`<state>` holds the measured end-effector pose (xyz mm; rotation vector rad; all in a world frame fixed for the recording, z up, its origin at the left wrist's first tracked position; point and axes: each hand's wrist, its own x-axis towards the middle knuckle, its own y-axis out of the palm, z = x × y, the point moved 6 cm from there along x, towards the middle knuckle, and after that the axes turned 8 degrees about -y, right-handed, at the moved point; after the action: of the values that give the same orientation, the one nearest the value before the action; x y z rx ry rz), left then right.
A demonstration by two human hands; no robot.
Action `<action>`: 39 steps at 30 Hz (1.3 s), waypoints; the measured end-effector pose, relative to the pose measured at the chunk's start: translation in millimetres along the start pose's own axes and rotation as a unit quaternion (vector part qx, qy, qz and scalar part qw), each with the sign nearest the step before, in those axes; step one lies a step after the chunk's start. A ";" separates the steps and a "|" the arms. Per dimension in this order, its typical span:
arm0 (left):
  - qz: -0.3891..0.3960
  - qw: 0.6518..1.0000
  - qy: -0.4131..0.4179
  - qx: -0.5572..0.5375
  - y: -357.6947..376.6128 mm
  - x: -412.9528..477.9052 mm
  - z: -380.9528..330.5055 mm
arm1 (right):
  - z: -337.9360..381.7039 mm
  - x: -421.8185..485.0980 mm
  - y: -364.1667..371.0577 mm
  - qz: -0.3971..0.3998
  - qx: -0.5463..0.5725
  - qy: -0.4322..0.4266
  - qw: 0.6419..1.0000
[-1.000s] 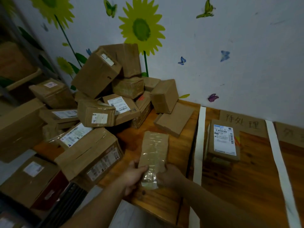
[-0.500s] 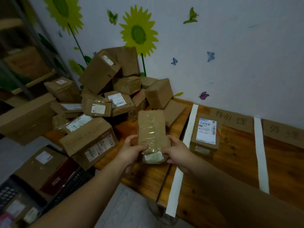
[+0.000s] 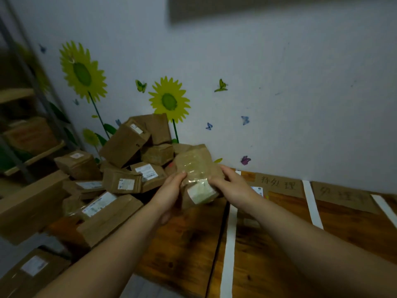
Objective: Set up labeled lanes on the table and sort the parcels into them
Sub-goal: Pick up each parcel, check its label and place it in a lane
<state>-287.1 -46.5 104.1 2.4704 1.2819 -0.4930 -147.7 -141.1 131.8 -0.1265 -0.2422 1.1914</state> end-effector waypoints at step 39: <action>0.236 0.965 0.105 -0.049 29.1 -58.4 -85.0 | 69.6 -33.9 -14.7 -0.101 0.210 0.006 0.972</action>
<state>-281.2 -68.3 208.8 2.6698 0.7135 -0.0464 -163.9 -180.1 198.3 0.2565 0.0116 1.0145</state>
